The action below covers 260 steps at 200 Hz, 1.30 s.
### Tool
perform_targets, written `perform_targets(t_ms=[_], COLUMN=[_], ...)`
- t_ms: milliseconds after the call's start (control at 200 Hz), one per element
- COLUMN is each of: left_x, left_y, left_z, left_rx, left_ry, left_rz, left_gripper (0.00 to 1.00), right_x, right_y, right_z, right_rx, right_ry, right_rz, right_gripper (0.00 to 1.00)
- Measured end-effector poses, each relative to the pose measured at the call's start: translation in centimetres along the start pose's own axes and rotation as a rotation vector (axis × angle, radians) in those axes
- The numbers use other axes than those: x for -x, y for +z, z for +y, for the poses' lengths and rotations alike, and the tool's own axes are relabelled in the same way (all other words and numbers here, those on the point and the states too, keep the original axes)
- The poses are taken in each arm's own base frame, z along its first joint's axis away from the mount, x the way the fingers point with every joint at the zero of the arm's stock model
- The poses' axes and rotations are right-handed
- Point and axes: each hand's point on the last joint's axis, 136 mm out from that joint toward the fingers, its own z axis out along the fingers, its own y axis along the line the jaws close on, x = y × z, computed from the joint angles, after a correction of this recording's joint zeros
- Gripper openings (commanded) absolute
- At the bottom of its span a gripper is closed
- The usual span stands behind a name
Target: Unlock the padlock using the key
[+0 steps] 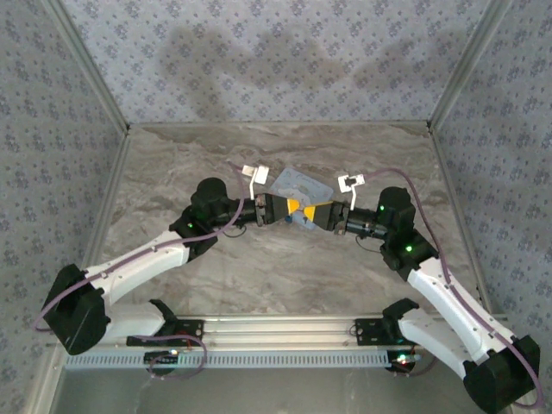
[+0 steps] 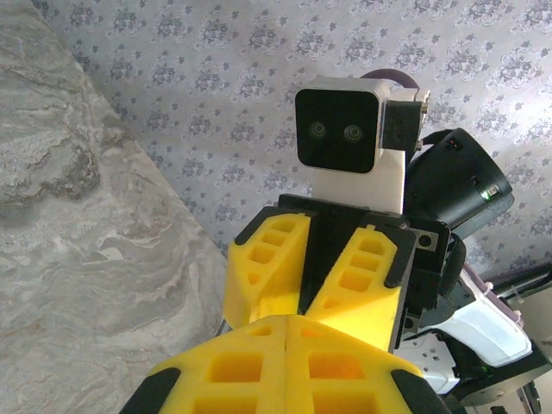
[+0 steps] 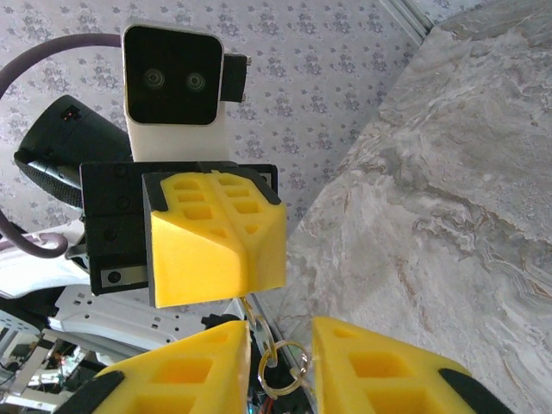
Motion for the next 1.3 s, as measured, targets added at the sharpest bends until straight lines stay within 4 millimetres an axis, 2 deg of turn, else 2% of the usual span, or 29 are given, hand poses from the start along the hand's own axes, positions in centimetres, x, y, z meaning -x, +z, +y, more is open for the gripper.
perform_targets(t_ms=[175, 330, 385, 565, 610, 685, 784, 989, 1139, 1219, 1299], left_x=[0.1, 0.08, 0.1, 0.15, 0.19, 0.09, -0.02, -0.05, -0.09, -0.17, -0.21], left_y=[-0.03, -0.02, -0.02, -0.01, -0.02, -0.01, -0.01, 0.0, 0.02, 0.06, 0.08], left_z=[-0.01, -0.05, -0.1, -0.23, -0.23, -0.28, -0.42, -0.5, -0.54, -0.61, -0.62], left_rx=[-0.001, -0.003, -0.005, -0.012, -0.012, -0.017, -0.025, -0.028, -0.029, -0.031, -0.032], left_ry=[0.002, -0.003, -0.004, 0.001, 0.001, 0.001, -0.004, -0.006, -0.006, -0.006, -0.007], left_rz=[-0.003, -0.002, -0.002, -0.003, -0.004, 0.002, 0.01, 0.012, 0.013, 0.015, 0.016], left_gripper=[0.0, 0.0, 0.0, 0.0, 0.0, 0.0, 0.0, 0.0, 0.0, 0.0, 0.0], right_x=[-0.34, -0.6, -0.62, -0.64, -0.64, -0.68, -0.7, -0.63, -0.58, -0.58, -0.57], right_y=[0.15, 0.29, 0.35, 0.44, 0.43, 0.44, 0.42, 0.29, 0.29, 0.29, 0.29], right_z=[0.35, 0.59, 0.62, 0.44, 0.46, 0.4, 0.3, 0.26, 0.22, 0.21, 0.23], right_rx=[0.013, 0.023, 0.024, 0.02, 0.021, 0.019, 0.012, 0.004, 0.001, 0.001, 0.001], right_ry=[-0.002, -0.01, -0.01, -0.016, -0.016, -0.022, -0.024, -0.023, -0.023, -0.022, -0.025], right_rz=[0.014, 0.024, 0.026, 0.029, 0.029, 0.03, 0.031, 0.024, 0.021, 0.021, 0.02], right_gripper=[0.33, 0.24, 0.17, 0.09, 0.15, 0.36, 0.39, 0.32, 0.3, 0.25, 0.15])
